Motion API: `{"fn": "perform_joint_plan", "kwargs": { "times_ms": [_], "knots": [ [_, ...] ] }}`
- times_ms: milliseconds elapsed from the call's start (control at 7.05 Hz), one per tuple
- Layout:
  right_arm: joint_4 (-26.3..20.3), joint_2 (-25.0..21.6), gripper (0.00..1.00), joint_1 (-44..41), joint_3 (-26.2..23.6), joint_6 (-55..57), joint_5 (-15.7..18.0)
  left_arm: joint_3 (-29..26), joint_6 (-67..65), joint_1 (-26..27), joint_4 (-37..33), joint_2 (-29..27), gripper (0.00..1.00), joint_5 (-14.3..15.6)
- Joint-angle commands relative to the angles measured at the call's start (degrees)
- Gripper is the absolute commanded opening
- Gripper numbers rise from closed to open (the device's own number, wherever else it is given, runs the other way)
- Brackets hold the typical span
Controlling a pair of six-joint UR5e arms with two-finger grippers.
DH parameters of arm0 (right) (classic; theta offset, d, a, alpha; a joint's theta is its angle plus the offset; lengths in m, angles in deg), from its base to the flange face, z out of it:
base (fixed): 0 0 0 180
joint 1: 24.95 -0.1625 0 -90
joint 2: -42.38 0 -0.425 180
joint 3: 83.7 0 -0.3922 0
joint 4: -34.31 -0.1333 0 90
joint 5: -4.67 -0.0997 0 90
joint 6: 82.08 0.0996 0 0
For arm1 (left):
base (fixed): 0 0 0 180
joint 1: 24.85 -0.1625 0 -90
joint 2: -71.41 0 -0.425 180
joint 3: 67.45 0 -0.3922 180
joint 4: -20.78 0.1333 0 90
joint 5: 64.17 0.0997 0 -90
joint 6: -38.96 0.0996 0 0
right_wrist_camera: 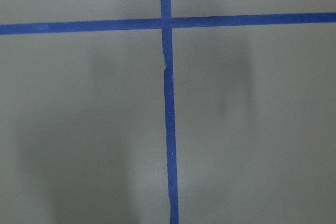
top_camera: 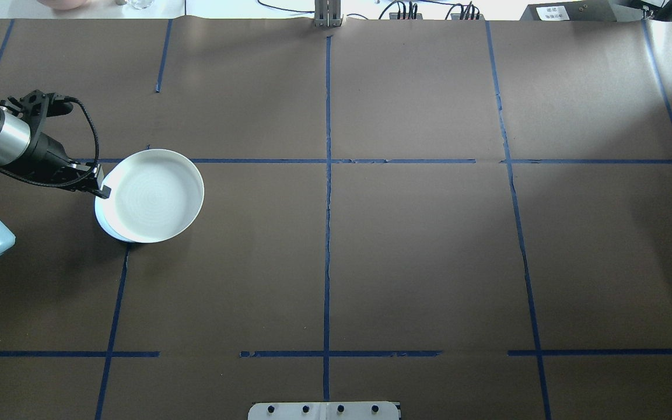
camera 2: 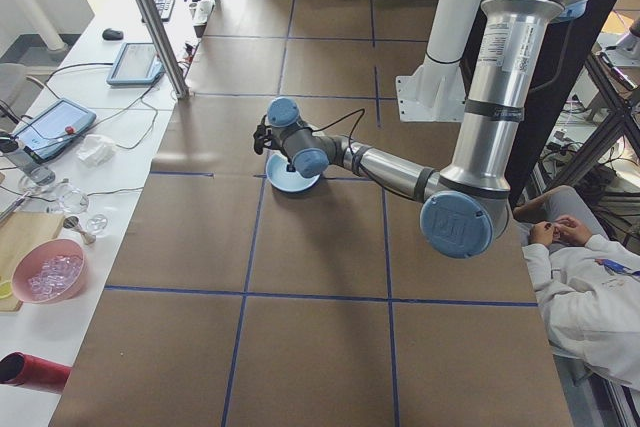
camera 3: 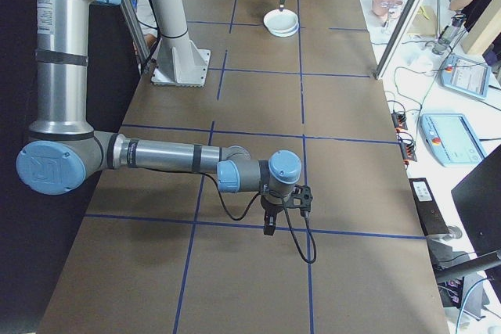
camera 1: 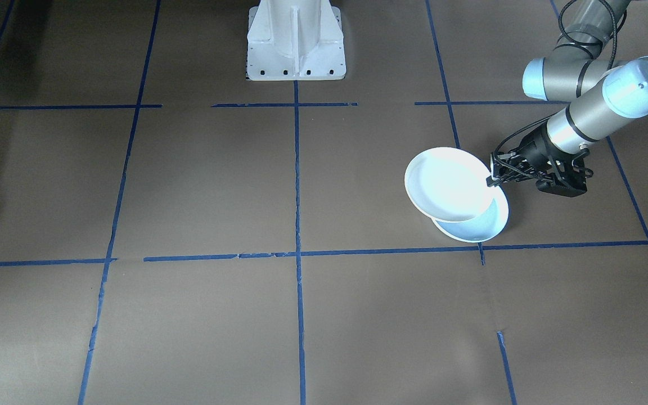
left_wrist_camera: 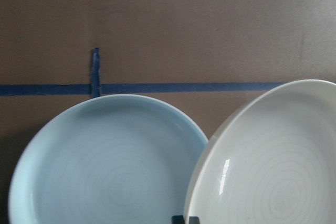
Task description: Stack plate in center
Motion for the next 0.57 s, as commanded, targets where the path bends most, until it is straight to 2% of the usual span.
{"fn": "perform_joint_plan", "kwargs": {
  "times_ms": [0,426],
  "knots": [
    [0.00,0.00,1.00,0.00,0.00,0.04,0.00,-0.63,5.85,2.10,3.74,1.29,0.00,0.11],
    [0.00,0.00,1.00,0.00,0.00,-0.05,0.00,-2.13,6.15,2.90,4.20,0.41,0.00,0.03]
  ]
}}
